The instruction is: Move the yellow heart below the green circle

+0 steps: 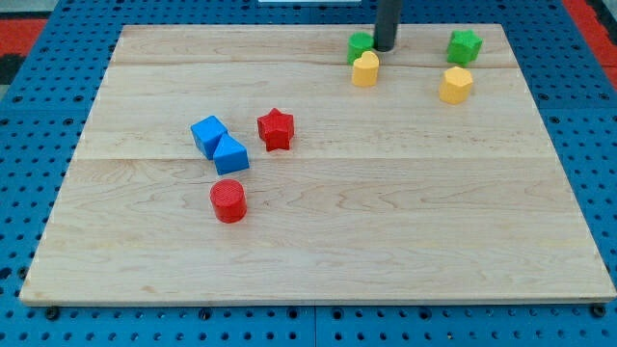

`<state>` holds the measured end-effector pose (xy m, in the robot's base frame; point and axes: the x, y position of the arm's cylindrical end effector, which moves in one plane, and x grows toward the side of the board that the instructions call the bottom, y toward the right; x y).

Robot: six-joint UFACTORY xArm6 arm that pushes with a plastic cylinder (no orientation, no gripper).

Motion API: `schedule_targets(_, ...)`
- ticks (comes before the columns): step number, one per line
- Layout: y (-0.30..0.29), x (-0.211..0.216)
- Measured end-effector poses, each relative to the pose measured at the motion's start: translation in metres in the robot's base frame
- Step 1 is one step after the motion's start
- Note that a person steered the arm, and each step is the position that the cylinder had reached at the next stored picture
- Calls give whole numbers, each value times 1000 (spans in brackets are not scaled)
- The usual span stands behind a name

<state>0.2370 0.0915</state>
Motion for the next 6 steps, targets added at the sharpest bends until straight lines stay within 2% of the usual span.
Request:
schedule_targets(1, 26, 0)
schedule_targets(2, 80, 13)
schedule_targets(5, -12, 40)
schedule_targets(6, -14, 52)
